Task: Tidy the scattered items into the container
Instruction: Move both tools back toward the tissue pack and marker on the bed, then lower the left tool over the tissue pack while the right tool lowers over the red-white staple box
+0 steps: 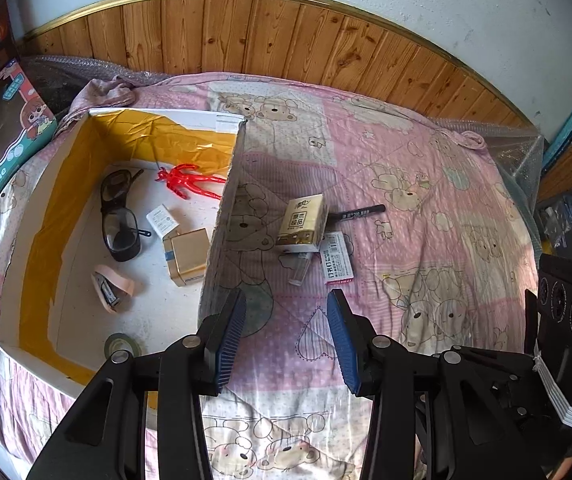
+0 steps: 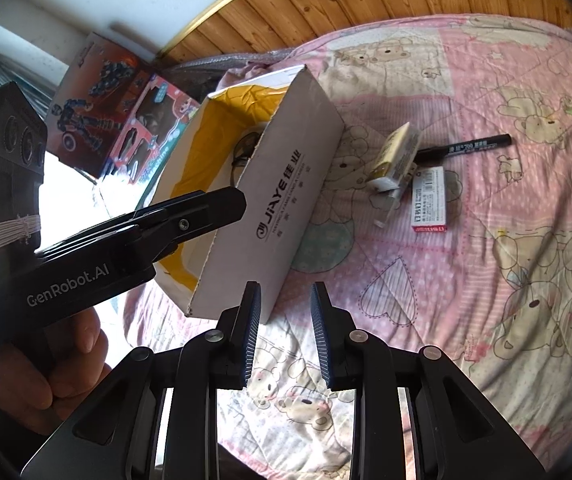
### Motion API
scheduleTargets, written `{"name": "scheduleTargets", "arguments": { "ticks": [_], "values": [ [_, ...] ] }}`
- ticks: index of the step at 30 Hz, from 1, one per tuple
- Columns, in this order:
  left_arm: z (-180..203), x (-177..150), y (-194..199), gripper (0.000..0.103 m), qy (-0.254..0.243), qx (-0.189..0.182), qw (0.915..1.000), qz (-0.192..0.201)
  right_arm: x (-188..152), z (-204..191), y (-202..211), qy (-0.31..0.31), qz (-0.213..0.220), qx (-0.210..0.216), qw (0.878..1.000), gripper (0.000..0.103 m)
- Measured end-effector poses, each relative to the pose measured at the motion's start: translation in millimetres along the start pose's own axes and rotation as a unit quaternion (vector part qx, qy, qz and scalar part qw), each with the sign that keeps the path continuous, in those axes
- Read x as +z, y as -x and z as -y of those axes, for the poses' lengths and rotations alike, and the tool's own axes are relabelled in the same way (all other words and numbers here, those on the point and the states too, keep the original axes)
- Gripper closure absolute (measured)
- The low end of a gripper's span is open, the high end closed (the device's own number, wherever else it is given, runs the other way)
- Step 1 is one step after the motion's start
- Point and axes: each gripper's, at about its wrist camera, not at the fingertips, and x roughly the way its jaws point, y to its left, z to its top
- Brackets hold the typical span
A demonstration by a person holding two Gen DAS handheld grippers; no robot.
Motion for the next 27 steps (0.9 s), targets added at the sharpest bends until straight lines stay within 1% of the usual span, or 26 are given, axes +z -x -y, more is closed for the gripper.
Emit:
{"name": "scheduleTargets", "arguments": {
  "ticks": [4, 5, 10, 18, 21, 27],
  "values": [
    [11, 6, -11, 0.059, -0.011, 0.001, 0.9999, -0.009, 2, 17, 2, -0.018, 0.005, -0.011, 1.0, 0.073],
    [14, 7, -14, 0.057, -0.014, 0.003, 0.9998, -0.011, 2, 22, 2, -0.024, 0.007, -0.013, 1.0, 0.073],
    [30, 15, -31, 0.054, -0.042, 0.026, 0.9986, -0.018, 8, 42, 3, -0.046, 0.013, -0.024, 0.999, 0.073],
    [43, 31, -64, 0.053, -0.06, 0.022, 0.997, -0.044, 21, 65, -3, -0.061, 0.017, -0.044, 0.997, 0.073],
    [46, 38, -75, 0.053, -0.063, 0.017, 0.9965, -0.053, 27, 69, -9, -0.057, 0.017, -0.054, 0.997, 0.073],
    [51, 50, -100, 0.048, -0.067, 0.011, 0.9953, -0.069, 38, 77, -25, -0.053, 0.008, -0.066, 0.996, 0.073]
  ]
}}
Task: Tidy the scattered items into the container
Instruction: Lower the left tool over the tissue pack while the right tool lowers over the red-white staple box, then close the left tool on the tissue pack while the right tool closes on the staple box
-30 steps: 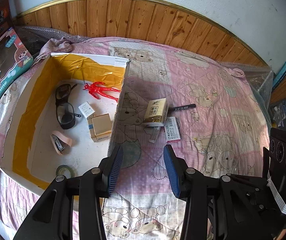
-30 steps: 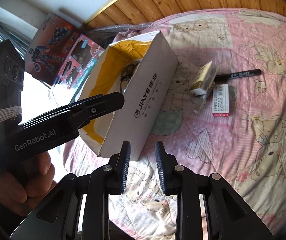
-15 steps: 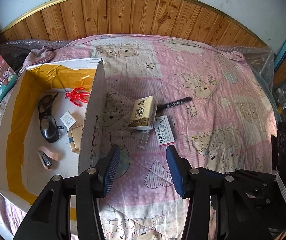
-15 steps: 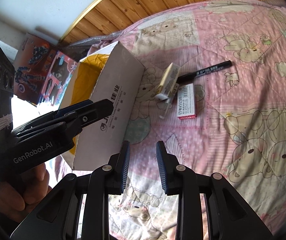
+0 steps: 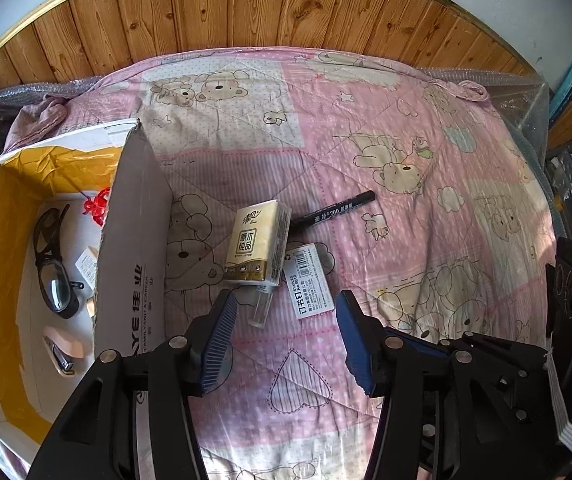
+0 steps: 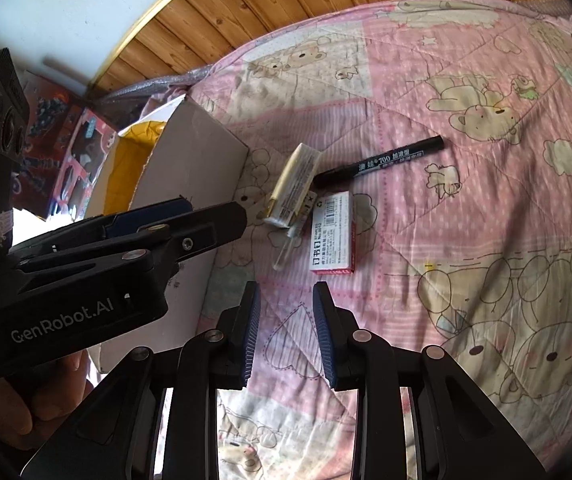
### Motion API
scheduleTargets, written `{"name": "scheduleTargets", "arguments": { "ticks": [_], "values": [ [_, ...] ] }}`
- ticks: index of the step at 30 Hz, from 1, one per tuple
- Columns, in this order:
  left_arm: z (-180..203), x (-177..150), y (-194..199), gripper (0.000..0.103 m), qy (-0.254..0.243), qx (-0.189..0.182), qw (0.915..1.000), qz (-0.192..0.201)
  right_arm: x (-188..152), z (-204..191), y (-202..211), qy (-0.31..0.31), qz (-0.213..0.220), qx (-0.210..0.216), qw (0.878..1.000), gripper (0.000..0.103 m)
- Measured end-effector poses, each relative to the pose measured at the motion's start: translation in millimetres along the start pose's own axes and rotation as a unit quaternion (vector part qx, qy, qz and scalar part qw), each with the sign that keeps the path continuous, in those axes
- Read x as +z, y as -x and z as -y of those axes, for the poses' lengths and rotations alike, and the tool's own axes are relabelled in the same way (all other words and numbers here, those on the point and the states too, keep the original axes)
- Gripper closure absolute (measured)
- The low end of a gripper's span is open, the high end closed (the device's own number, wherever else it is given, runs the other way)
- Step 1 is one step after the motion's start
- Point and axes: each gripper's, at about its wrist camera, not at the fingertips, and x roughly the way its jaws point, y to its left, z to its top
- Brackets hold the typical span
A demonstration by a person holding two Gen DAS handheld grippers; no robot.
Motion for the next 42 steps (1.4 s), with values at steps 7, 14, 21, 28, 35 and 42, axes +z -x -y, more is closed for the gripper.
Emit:
{"name": "scheduleTargets", "arguments": {
  "ticks": [7, 14, 21, 28, 35, 42],
  "values": [
    [-3, 14, -38, 0.048, 0.001, 0.01, 0.9996, -0.026, 10, 9, -22, 0.001, -0.006, -0.015, 1.0, 0.071],
    [-10, 22, -76, 0.048, 0.006, 0.032, 0.9983, -0.048, 18, 14, -46, 0.013, -0.009, -0.039, 0.999, 0.067],
    [-32, 30, -91, 0.048, 0.038, 0.037, 0.9973, -0.05, 25, 19, -74, 0.034, -0.021, -0.065, 0.997, 0.066],
    [-46, 31, -98, 0.048, 0.056, 0.034, 0.9963, -0.055, 25, 24, -87, 0.046, -0.022, -0.062, 0.997, 0.061],
    [-50, 37, -100, 0.052, 0.055, 0.025, 0.9971, -0.046, 26, 24, -87, 0.044, -0.025, -0.05, 0.997, 0.067],
    [-59, 44, -96, 0.055, 0.067, 0.012, 0.9968, -0.043, 28, 26, -79, 0.011, -0.026, -0.028, 0.999, 0.079]
  ]
}}
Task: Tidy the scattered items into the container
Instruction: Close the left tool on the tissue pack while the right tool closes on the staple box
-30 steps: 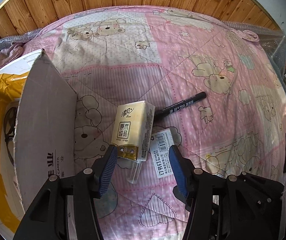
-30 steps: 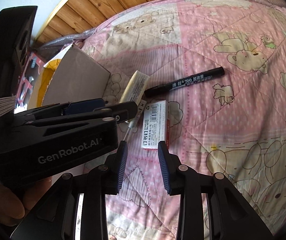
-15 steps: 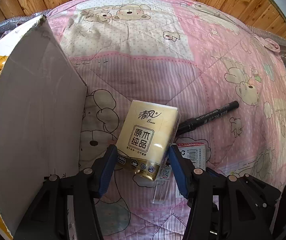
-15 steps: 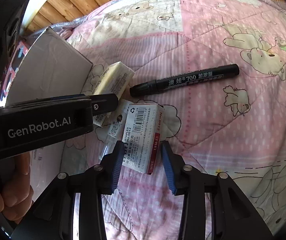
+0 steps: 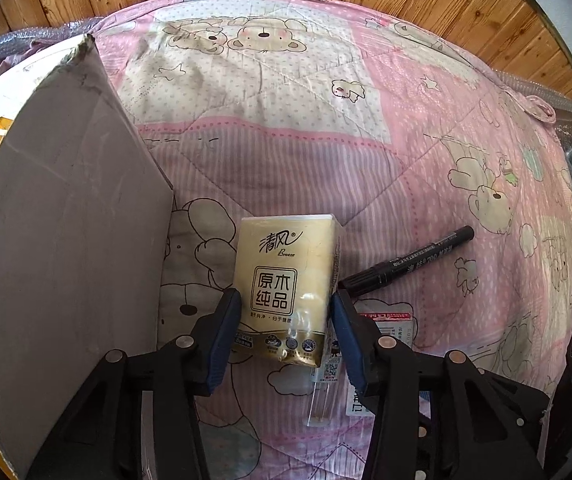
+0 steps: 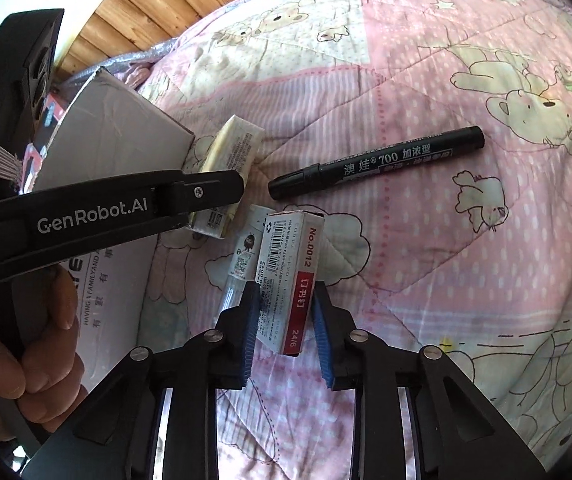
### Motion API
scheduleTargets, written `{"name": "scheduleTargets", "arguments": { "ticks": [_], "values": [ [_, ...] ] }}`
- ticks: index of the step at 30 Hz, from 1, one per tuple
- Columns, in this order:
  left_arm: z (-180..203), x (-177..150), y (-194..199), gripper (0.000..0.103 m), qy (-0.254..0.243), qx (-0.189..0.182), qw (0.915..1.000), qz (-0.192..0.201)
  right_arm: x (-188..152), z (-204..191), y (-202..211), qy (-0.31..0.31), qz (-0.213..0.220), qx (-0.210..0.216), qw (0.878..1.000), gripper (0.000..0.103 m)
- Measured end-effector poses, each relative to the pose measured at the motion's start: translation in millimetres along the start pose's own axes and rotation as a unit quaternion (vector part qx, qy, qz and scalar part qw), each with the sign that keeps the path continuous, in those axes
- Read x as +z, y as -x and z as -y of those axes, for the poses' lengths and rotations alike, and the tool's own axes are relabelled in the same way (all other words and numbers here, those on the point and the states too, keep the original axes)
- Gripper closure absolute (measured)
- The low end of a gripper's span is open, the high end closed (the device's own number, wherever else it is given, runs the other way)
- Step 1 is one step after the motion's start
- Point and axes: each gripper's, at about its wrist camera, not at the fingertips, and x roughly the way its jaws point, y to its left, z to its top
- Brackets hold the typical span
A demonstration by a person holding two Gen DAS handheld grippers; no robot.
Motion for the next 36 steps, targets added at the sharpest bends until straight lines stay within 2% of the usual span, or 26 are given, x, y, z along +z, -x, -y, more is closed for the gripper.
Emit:
{"name": "scheduleTargets", "arguments": {
  "ticks": [7, 11, 12, 14, 17, 21, 23, 25, 27, 29, 31, 33, 36],
  "values": [
    [3, 1, -1, 0.056, -0.003, 0.0, 1.0, 0.003, -1, -7, -18, 0.002, -0.02, 0.021, 1.0, 0.077],
    [6, 1, -3, 0.051, -0.012, 0.008, 0.9999, 0.001, -2, -4, -12, -0.016, -0.01, 0.034, 0.999, 0.088],
    [6, 1, -2, 0.051, -0.014, 0.008, 0.9999, 0.002, -2, -3, -7, -0.018, -0.003, 0.038, 0.999, 0.088],
    [5, 0, 0, 0.055, -0.016, 0.004, 0.9999, 0.005, -1, -1, 1, -0.023, 0.003, 0.042, 0.999, 0.088],
    [7, 0, 9, 0.071, -0.022, 0.003, 0.9996, 0.018, 0, 6, 8, -0.036, 0.007, 0.046, 0.998, 0.088],
    [7, 2, 19, 0.08, -0.014, -0.004, 0.9996, 0.024, 0, 13, 16, -0.051, 0.013, 0.044, 0.998, 0.088],
    [6, 2, 23, 0.089, -0.007, -0.018, 0.9995, 0.025, 0, 15, 19, -0.055, 0.014, 0.043, 0.997, 0.088],
    [6, 2, 25, 0.09, 0.006, -0.038, 0.9989, 0.026, 0, 17, 22, -0.057, 0.015, 0.039, 0.997, 0.088],
    [5, 2, 18, 0.083, 0.02, -0.022, 0.9993, 0.021, -2, 18, 22, -0.058, 0.013, 0.037, 0.998, 0.088],
    [4, 0, 9, 0.056, 0.032, 0.004, 0.9994, 0.01, -3, 20, 20, -0.057, 0.01, 0.036, 0.998, 0.088],
    [6, -2, 7, 0.049, 0.034, 0.005, 0.9993, 0.014, -6, 23, 19, -0.058, 0.008, 0.035, 0.998, 0.088],
    [14, -2, 4, 0.038, 0.02, 0.012, 0.9996, 0.018, -9, 25, 19, -0.061, 0.006, 0.037, 0.997, 0.088],
    [26, 0, -10, 0.031, -0.006, 0.048, 0.9987, 0.015, -14, 28, 19, -0.06, 0.005, 0.038, 0.997, 0.088]
  ]
}}
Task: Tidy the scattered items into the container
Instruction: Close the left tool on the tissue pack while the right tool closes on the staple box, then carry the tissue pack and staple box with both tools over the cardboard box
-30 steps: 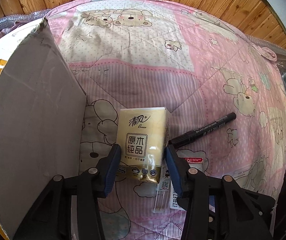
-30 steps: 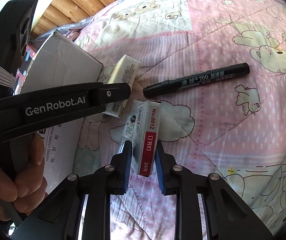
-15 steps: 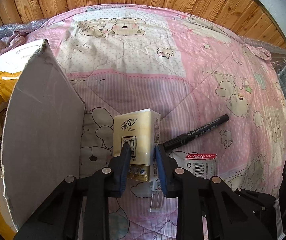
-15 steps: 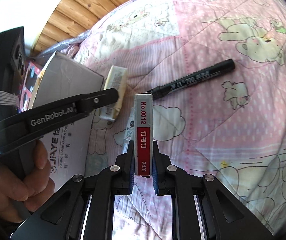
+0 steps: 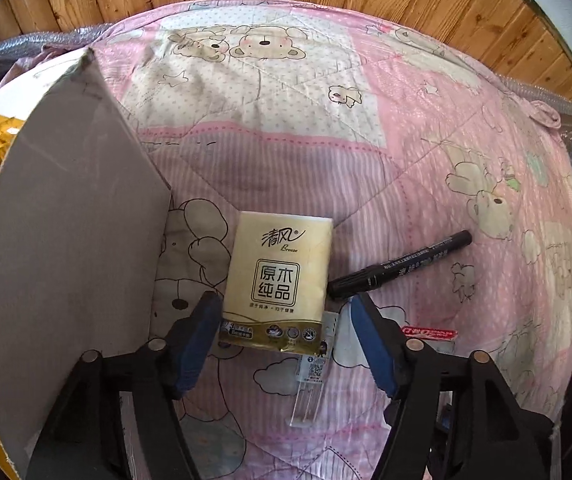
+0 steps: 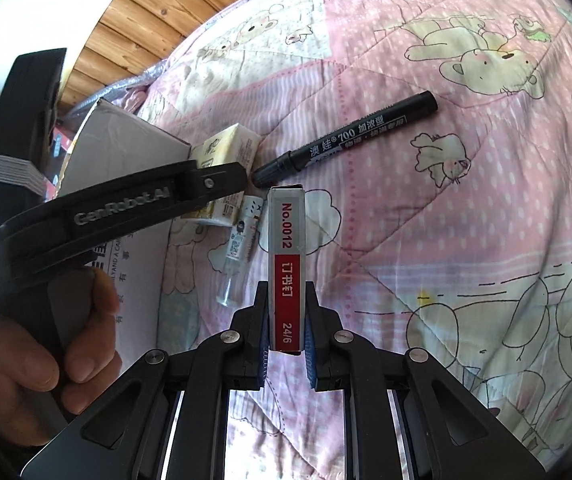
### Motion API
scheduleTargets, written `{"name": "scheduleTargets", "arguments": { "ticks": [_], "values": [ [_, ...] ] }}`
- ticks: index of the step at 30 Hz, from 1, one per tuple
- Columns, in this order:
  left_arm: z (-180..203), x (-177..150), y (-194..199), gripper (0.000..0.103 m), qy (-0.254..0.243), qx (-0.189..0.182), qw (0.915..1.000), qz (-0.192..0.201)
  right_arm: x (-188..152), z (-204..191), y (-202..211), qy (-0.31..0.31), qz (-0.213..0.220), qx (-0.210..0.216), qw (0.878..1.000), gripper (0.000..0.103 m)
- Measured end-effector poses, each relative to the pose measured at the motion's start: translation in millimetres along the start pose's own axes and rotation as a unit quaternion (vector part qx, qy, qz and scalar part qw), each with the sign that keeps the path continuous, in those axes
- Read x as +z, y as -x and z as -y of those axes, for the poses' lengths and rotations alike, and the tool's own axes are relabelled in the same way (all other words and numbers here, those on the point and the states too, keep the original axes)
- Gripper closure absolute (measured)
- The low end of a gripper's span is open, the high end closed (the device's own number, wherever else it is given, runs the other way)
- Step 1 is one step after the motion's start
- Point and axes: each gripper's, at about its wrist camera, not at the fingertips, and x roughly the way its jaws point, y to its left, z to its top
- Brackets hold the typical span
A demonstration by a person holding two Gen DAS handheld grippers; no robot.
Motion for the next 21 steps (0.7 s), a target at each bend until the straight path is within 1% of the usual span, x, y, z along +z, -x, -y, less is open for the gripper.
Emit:
{"name": "scheduleTargets", "arguments": {
  "ticks": [2, 4, 7, 9, 10, 14, 19, 21],
  "values": [
    [5, 3, -12, 0.029, -0.021, 0.026, 0.9994, -0.005, -1, 0, 0, 0.001, 0.0, 0.002, 1.0, 0.088],
    [6, 5, -15, 0.027, -0.022, 0.017, 0.9996, 0.005, -3, 0, 0, 0.003, 0.001, 0.003, 1.0, 0.088],
    [0, 8, -18, 0.028, -0.013, -0.009, 0.9999, 0.004, -5, 1, 0, 0.001, 0.001, 0.005, 1.0, 0.088],
    [-7, 9, -18, 0.038, -0.001, -0.034, 0.9994, 0.0, -6, 2, 1, -0.001, 0.004, 0.008, 1.0, 0.088],
    [-9, 9, -16, 0.05, -0.001, -0.034, 0.9994, 0.001, -6, 3, 1, -0.003, 0.006, 0.009, 1.0, 0.088],
    [-10, 6, -9, 0.051, -0.005, -0.044, 0.999, 0.0, -4, 5, 5, -0.009, 0.013, 0.007, 1.0, 0.088],
    [-2, 1, 10, 0.051, -0.017, -0.037, 0.999, 0.018, -1, 5, 9, -0.019, 0.02, 0.006, 1.0, 0.088],
    [0, -1, 17, 0.051, -0.018, -0.039, 0.9987, 0.025, -2, 6, 11, -0.021, 0.021, 0.005, 1.0, 0.088]
  ]
}}
